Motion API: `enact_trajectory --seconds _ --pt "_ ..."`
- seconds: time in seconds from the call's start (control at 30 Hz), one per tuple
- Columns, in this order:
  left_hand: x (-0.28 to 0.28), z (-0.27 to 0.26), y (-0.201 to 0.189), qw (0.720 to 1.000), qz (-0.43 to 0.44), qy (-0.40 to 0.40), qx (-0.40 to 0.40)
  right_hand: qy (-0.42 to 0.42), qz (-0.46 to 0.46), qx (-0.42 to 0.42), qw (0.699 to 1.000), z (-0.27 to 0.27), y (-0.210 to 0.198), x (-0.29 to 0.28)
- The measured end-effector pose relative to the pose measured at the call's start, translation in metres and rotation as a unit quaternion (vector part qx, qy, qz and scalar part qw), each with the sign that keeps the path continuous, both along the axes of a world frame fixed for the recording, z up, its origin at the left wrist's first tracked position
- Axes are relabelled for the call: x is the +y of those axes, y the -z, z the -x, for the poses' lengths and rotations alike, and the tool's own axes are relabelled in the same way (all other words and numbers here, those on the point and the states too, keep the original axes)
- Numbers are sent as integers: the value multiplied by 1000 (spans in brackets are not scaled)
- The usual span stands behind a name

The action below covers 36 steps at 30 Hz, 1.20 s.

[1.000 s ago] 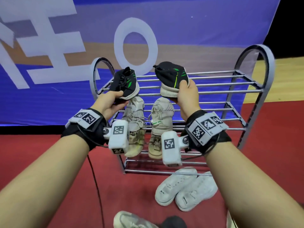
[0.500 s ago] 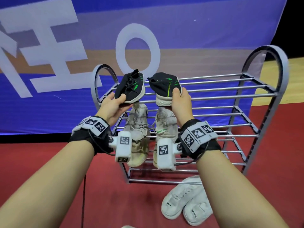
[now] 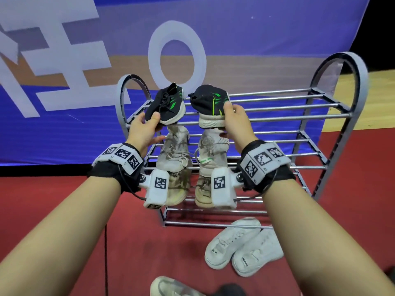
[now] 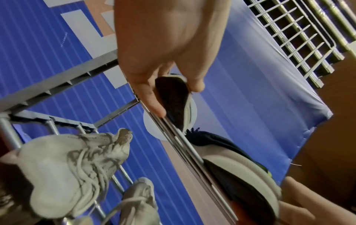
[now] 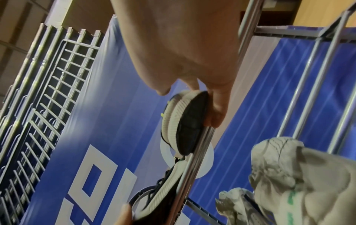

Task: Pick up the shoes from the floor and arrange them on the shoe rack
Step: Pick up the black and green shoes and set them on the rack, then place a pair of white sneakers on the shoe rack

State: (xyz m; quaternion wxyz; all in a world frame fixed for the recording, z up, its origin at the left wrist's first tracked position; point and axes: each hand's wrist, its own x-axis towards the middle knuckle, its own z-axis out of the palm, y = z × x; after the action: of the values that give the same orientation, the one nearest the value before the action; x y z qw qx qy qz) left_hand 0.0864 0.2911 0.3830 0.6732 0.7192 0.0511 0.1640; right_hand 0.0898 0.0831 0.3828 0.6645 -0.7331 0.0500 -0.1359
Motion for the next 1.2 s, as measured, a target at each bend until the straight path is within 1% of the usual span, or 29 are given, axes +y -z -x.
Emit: enact_trajectory --seconds 0.07,0.2,0.3,0.37,0.43,0.5,0.6,0.67,0.77,0.87,0.9,0.97,1.03,1.07,1.1,1.13,1.2 --pt "-2 3 2 998 -9 -60 -16 9 33 13 999 2 -4 -13" --pt "-11 18 12 996 -17 -83 -31 33 127 12 991 21 -4 -42" --pt "-24 31 26 993 -31 -109 -41 48 231 -36 971 36 1 -68" --pt "-37 40 38 994 -31 -98 -27 50 296 -58 952 50 4 -83" --pt "-56 51 55 998 -36 -57 -10 42 348 -72 934 65 12 -98" --pt "-76 62 74 998 -66 -6 6 31 401 -90 911 80 23 -109" --pt "-101 77 110 993 -98 64 34 15 486 -93 869 100 45 -121" --pt "-110 87 135 986 -120 92 64 -7 535 -91 840 111 57 -124" --pt "-113 98 169 969 -168 140 114 -64 620 -90 777 124 72 -122" --pt "-105 96 192 952 -207 168 150 -166 681 -73 709 128 91 -110" --pt "-101 93 199 946 -218 178 161 -212 688 -54 692 128 100 -104" --pt "-91 88 213 931 -242 202 185 -308 691 15 654 125 120 -93" --pt "-82 83 231 914 -266 222 210 -387 695 82 600 116 149 -84" --pt "-77 80 243 906 -283 223 224 -414 696 105 577 110 165 -81" --pt "-71 77 255 897 -299 221 239 -431 696 122 561 104 182 -78" --pt "-66 74 268 888 -316 217 254 -441 695 133 551 96 198 -75" --pt "-58 70 294 859 -360 213 295 -448 696 142 543 79 229 -71"
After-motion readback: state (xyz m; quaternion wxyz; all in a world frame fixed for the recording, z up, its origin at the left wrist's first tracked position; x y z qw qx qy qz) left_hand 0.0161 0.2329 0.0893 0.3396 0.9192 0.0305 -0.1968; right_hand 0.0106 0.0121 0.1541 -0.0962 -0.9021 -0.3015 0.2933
